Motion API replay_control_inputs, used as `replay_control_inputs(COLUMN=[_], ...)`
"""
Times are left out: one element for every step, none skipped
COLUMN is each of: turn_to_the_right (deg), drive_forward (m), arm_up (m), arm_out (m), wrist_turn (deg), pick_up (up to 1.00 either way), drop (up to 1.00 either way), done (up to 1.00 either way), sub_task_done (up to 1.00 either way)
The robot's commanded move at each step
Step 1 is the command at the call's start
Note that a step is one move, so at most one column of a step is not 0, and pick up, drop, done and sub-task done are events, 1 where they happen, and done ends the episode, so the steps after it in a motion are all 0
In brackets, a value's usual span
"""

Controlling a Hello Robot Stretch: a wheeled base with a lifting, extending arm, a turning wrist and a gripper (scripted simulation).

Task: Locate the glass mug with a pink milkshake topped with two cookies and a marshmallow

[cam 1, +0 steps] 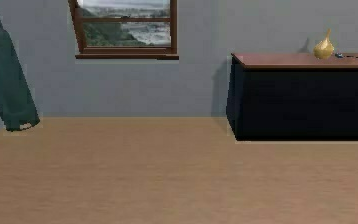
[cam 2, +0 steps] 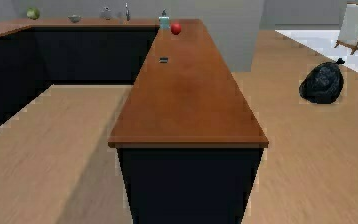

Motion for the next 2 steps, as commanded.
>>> replay_control_inputs(turn_to_the_right=[0.0, 30.0], drive_forward=[0.50, 0.00], arm_up=[0.00, 0.00], arm_out=[0.00, 0.00], wrist_turn=[0.0, 0.0], pick_up=[0.00, 0.00], drop=[0.00, 0.00], done=[0.00, 0.00], sub_task_done=[0.00, 0.00])
